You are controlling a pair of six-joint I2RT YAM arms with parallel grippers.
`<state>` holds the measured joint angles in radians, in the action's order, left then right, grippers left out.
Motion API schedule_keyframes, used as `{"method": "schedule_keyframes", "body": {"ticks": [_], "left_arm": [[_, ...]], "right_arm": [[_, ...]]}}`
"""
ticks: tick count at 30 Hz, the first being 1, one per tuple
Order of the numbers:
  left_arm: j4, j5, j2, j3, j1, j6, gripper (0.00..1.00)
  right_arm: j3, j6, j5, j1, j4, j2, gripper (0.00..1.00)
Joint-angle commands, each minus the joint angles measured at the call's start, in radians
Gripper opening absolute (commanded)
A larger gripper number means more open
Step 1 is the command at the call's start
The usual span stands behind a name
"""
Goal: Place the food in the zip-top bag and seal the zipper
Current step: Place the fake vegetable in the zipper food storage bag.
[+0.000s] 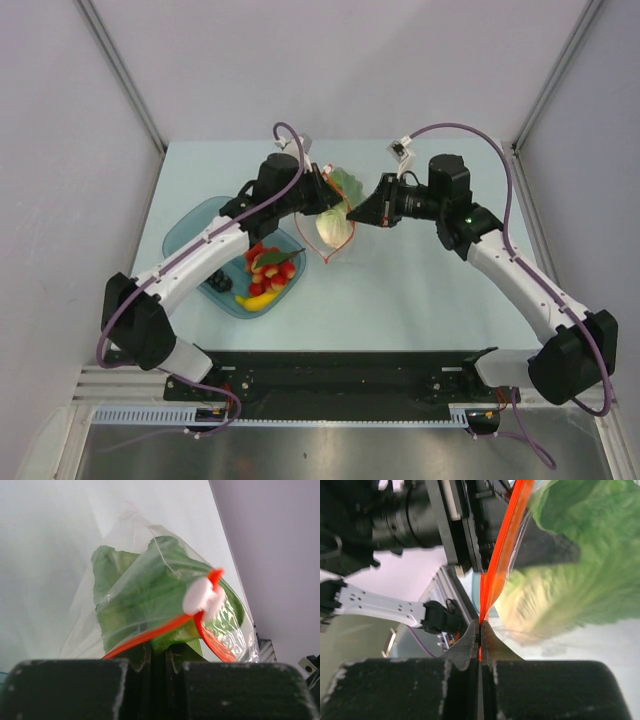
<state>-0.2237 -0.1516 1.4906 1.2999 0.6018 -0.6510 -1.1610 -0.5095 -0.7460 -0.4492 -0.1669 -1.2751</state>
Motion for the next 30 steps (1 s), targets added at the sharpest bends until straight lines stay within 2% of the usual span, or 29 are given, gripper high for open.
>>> {"method": "schedule_keyframes", "body": {"ticks": [1, 4, 7, 11, 14, 17, 18, 19, 20, 21, 25, 30], "left_arm": [[0.051, 0.222, 0.006, 0.042, 0.032, -0.071, 0.08], [-0.011, 0.313, 0.065, 0.097, 0.047, -0.052, 0.10], [-0.019, 0.333, 0.094, 0.102, 0.047, -0.027, 0.13], [-0.006, 0.325, 0.085, 0.046, 0.049, 0.080, 0.16], [-0.022, 0.246, 0.074, 0.041, 0.049, 0.187, 0.24], [-0.039, 0.155, 0.042, 0.059, 0.047, 0.255, 0.54], [-0.036, 0.120, 0.024, 0.061, 0.047, 0.267, 0.74], [-0.037, 0.098, -0.007, 0.071, 0.047, 0.287, 0.85], [-0.054, 0.071, -0.021, 0.081, 0.047, 0.313, 0.95], [-0.066, 0.066, -0.035, 0.090, 0.046, 0.329, 1.00], [-0.114, -0.040, -0.122, 0.131, 0.026, 0.419, 0.99], [-0.114, -0.355, -0.203, 0.134, -0.016, 0.522, 0.99]], "right_arm": [[-0.066, -0.161, -0.050, -0.014, 0.158, -0.058, 0.00], [-0.098, -0.225, -0.070, -0.008, 0.220, -0.101, 0.00], [-0.123, -0.261, -0.073, 0.018, 0.244, -0.121, 0.00], [-0.166, -0.296, -0.067, 0.082, 0.250, -0.127, 0.00], [-0.171, -0.287, -0.073, 0.107, 0.247, -0.127, 0.00], [-0.129, -0.273, -0.082, 0.109, 0.233, -0.113, 0.00], [-0.117, -0.262, -0.082, 0.110, 0.230, -0.107, 0.00], [-0.092, -0.256, -0.084, 0.109, 0.224, -0.101, 0.00], [-0.085, -0.254, -0.085, 0.118, 0.210, -0.093, 0.00], [-0.077, -0.244, -0.090, 0.124, 0.201, -0.090, 0.00], [-0.043, -0.228, -0.127, 0.178, 0.173, -0.079, 0.00], [-0.020, -0.224, -0.174, 0.234, 0.141, -0.067, 0.00]]}}
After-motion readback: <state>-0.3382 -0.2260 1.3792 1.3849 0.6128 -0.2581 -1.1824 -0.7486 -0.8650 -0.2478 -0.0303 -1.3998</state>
